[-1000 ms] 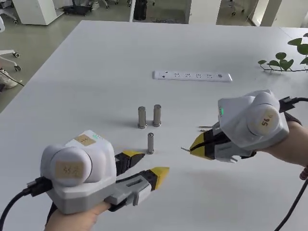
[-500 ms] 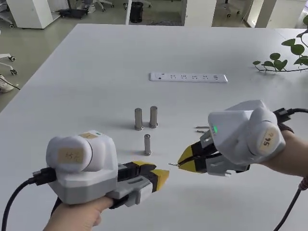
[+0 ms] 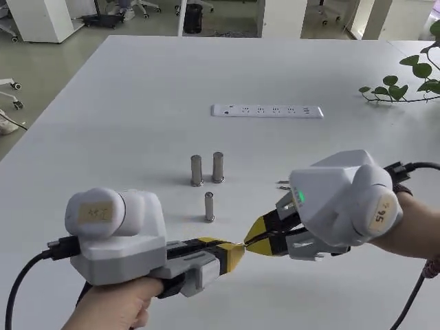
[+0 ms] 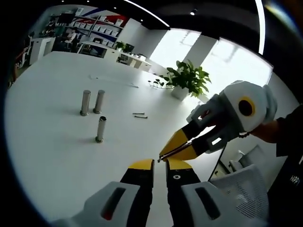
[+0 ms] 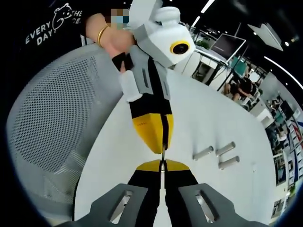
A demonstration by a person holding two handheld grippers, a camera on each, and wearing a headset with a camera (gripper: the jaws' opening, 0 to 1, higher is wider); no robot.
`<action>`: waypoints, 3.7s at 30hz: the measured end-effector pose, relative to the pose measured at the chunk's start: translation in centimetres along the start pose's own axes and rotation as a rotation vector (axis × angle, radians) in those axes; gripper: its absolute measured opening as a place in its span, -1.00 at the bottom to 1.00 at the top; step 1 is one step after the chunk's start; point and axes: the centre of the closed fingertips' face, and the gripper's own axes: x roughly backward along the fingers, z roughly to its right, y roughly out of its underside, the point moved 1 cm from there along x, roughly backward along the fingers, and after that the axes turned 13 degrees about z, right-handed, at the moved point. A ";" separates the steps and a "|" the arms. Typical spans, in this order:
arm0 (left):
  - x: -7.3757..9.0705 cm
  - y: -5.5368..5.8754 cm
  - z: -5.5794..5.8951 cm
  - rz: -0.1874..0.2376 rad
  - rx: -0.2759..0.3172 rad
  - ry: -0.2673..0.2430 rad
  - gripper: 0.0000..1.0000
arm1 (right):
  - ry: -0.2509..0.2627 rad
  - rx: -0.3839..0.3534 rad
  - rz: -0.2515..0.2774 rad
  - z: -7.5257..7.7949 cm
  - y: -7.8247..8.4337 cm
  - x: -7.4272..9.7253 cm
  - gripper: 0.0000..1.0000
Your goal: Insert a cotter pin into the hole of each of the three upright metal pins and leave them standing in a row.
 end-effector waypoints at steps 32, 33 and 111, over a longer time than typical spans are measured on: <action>0.4 -0.8 -0.1 0.076 0.043 0.019 -1.00 | 0.047 -0.004 0.039 0.6 -1.0 -0.3 -1.00; 0.4 -0.8 -0.1 0.077 0.036 0.021 -1.00 | 0.050 -0.006 0.041 0.7 -1.0 -0.3 -1.00; 2.3 0.5 2.5 -0.032 -0.400 0.398 -0.95 | -0.125 -0.463 0.140 -3.6 -0.8 0.1 -1.00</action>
